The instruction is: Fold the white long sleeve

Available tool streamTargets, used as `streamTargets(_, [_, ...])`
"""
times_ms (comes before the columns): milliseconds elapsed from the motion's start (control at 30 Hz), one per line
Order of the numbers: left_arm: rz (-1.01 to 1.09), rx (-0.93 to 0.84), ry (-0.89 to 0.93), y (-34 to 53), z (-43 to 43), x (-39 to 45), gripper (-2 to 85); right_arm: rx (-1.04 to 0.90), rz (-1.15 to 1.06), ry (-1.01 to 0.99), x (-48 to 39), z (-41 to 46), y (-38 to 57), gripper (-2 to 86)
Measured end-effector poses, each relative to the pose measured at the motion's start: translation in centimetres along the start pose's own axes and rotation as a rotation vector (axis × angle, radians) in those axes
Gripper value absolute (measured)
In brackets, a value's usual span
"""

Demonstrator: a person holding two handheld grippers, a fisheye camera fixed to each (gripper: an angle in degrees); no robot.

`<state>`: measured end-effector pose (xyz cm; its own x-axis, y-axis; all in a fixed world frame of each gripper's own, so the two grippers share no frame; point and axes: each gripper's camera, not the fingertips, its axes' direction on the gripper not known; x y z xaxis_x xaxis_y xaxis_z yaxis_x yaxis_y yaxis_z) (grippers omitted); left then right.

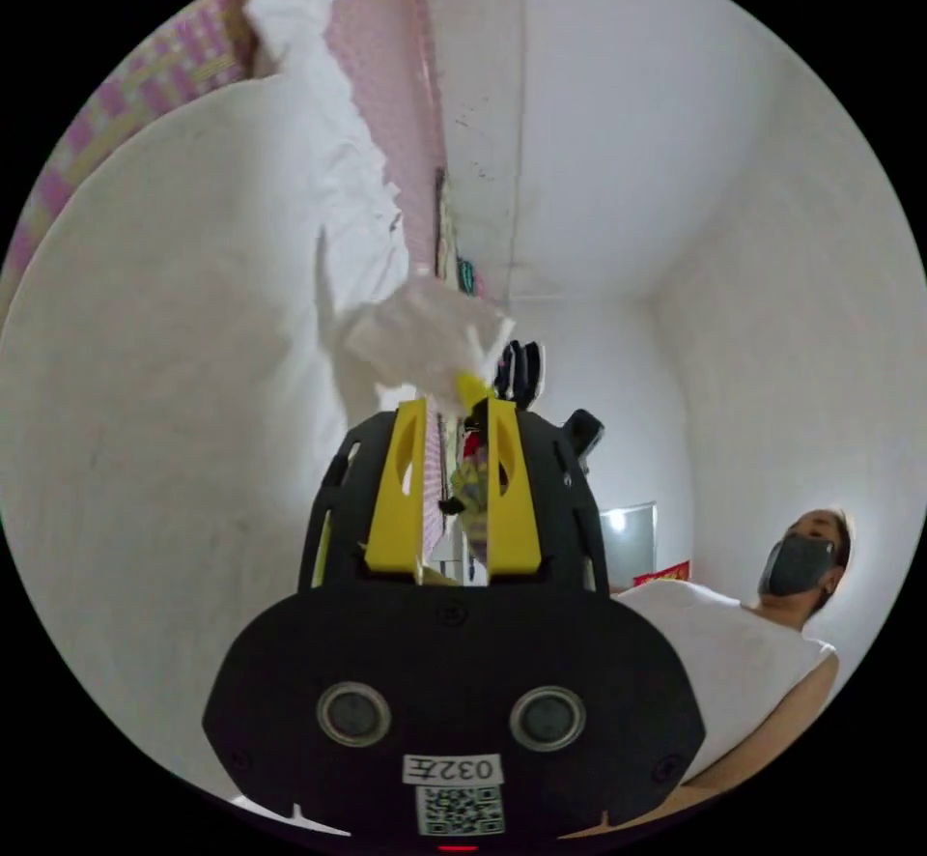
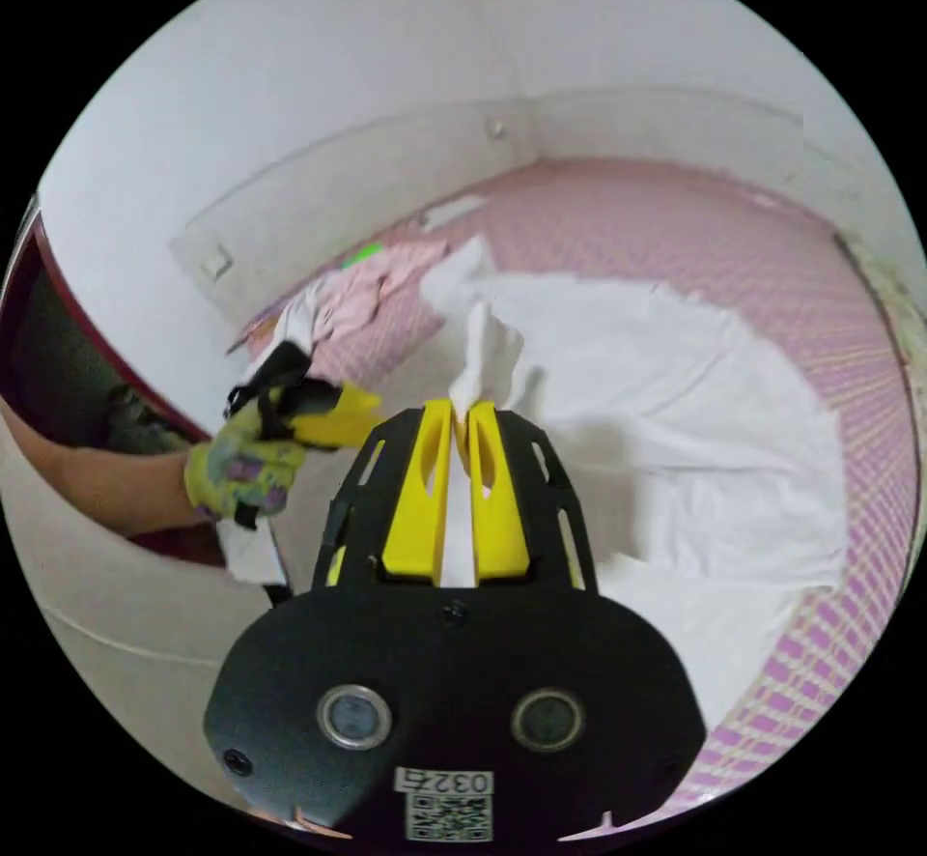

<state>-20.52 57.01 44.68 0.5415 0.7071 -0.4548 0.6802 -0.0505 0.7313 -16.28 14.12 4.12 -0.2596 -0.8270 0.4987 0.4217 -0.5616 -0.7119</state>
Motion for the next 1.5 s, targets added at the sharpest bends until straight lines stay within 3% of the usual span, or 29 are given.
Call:
streamTargets(67, [-0.115,0.006,-0.018,1.4,-1.7,-3.3,5.8,-0.246,-0.007,-0.119,-2.3,6.8,2.2,4.4])
streamTargets(167, [-0.17,0.001,-0.085,2.7,-3.3,-5.1,6.0,-0.39,0.037,-0.127,-3.0,9.2,3.2,5.7])
streamTargets(500, [-0.161,-0.009,-0.126,4.1,-4.6,-4.6,10.5,-0.399,-0.029,-0.312,-3.6,3.2,-0.8,6.7])
streamTargets(600, [-0.18,-0.051,-0.238,4.2,-4.4,-4.7,7.5,-0.298,0.055,-0.264,-2.2,-1.6,-1.1,6.5])
streamTargets(767, [-0.173,-0.137,-0.326,4.4,-2.6,-4.3,0.1,-0.168,0.379,-0.064,4.8,-12.3,3.8,6.5])
streamTargets(900, [-0.134,-0.155,-0.232,4.7,-1.9,-3.1,-0.9,-0.16,0.584,0.137,7.8,-19.6,9.3,6.6])
streamTargets(1033, [-0.062,-0.038,-0.055,4.6,-2.9,0.2,-1.1,-0.213,0.741,0.265,8.3,-25.8,14.9,7.8])
streamTargets(1333, [0.175,0.017,0.212,-4.2,2.4,13.0,-1.4,-0.201,0.88,0.17,5.1,-29.2,18.2,7.0])
streamTargets(1500, [0.176,0.074,0.331,-10.7,7.8,18.6,-1.4,-0.188,0.902,0.181,4.5,-30.6,17.2,5.5])
